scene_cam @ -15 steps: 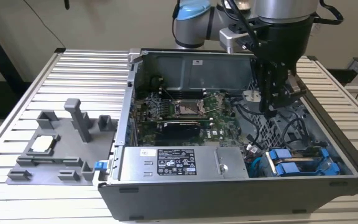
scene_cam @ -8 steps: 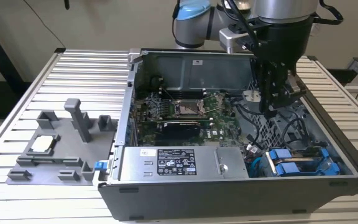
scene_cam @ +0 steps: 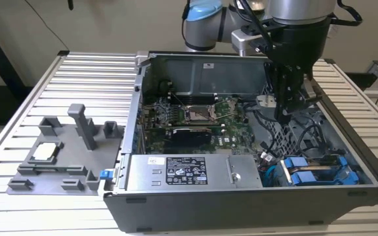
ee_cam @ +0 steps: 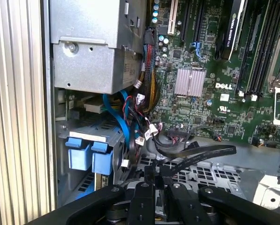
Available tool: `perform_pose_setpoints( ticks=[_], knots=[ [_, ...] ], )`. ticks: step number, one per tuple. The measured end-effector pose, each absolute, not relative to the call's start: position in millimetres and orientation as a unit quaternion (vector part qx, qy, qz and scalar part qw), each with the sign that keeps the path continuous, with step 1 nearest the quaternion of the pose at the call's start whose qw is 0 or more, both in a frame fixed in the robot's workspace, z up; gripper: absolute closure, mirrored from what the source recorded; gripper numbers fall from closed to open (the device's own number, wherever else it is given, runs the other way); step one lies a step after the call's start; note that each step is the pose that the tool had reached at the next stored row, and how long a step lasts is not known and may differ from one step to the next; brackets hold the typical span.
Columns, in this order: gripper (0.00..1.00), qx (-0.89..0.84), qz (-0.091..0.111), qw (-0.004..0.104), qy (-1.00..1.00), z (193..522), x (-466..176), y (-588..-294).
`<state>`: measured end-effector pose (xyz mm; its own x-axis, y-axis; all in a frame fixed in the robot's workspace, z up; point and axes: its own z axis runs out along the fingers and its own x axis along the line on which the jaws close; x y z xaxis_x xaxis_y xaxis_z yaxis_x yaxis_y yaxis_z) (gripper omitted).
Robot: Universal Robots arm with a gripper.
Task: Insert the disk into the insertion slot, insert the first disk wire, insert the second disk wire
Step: 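Insert the first disk wire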
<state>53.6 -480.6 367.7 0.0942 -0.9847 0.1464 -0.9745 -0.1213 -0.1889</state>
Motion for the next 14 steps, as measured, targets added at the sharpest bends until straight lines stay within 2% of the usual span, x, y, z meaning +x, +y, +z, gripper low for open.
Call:
perform_pose_setpoints(
  ticks=[14],
  knots=[
    [0.82, -0.739, -0.118, 0.022, 0.663, 367.6, 53.3, -480.6]
  ],
)
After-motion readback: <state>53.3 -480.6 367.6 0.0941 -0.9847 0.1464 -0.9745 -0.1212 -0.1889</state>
